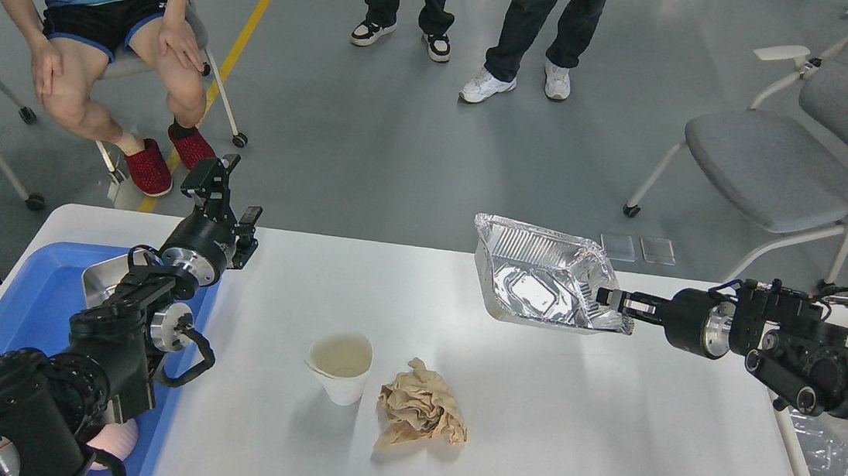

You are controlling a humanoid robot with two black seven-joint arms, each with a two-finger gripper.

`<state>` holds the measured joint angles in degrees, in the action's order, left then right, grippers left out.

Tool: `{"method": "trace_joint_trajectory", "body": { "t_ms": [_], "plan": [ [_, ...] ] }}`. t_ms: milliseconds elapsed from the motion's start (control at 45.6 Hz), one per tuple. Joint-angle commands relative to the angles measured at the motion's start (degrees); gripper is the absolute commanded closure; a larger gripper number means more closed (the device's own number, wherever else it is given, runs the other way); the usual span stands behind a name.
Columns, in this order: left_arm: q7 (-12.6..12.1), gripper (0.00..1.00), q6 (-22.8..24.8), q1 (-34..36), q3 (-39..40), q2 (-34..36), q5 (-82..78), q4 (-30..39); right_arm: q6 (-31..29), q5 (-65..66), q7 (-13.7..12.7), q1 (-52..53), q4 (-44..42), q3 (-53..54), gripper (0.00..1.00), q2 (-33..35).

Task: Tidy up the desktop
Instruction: 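Lift the foil tray and carry it toward the table center, then move the left gripper from the basin to the white paper cup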

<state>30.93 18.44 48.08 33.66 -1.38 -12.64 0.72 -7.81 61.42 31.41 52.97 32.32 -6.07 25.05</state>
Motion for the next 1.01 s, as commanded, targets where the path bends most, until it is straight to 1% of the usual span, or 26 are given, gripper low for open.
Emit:
{"method": "trace_joint_trajectory", "body": {
  "t_ms": [0,66,263,395,812,878,987],
  "plan": [
    [0.00,0.03,-0.34,0.09,0.00,-0.37,-0.01,0.07,0.43,-0.16,-0.56,0.11,-0.68,0.01,1.00,-1.85],
    [0.00,0.03,-0.34,0.09,0.00,-0.55,-0.01,0.07,0.43,-0.25,-1.00,0.20,-1.65,0.01,1.00,-2.81],
    [0.00,0.03,-0.60,0.26,0.00,-0.64,-0.01,0.07,0.43,-0.25,-1.09,0.73,-2.71,0.10,1.00,-5.80],
    [0.00,0.03,-0.78,0.44,0.00,-0.64,-0.01,0.07,0.43,-0.25,-1.09,1.43,-5.25,0.10,1.00,-7.82],
    [-0.08,0.03,-0.51,0.53,-0.26,-0.73,-0.27,0.16,0.43,-0.25,-1.00,1.08,-6.31,0.19,1.00,-8.18],
    [-0.08,0.03,-0.25,0.70,-2.89,-0.73,-0.28,0.25,0.43,-0.25,-1.00,0.99,-6.31,0.19,1.00,-8.18],
    [0.00,0.03,0.28,1.84,-12.72,-0.55,-0.19,0.25,0.43,-0.25,-1.00,0.99,-6.49,0.19,1.00,-8.44]
  ]
}}
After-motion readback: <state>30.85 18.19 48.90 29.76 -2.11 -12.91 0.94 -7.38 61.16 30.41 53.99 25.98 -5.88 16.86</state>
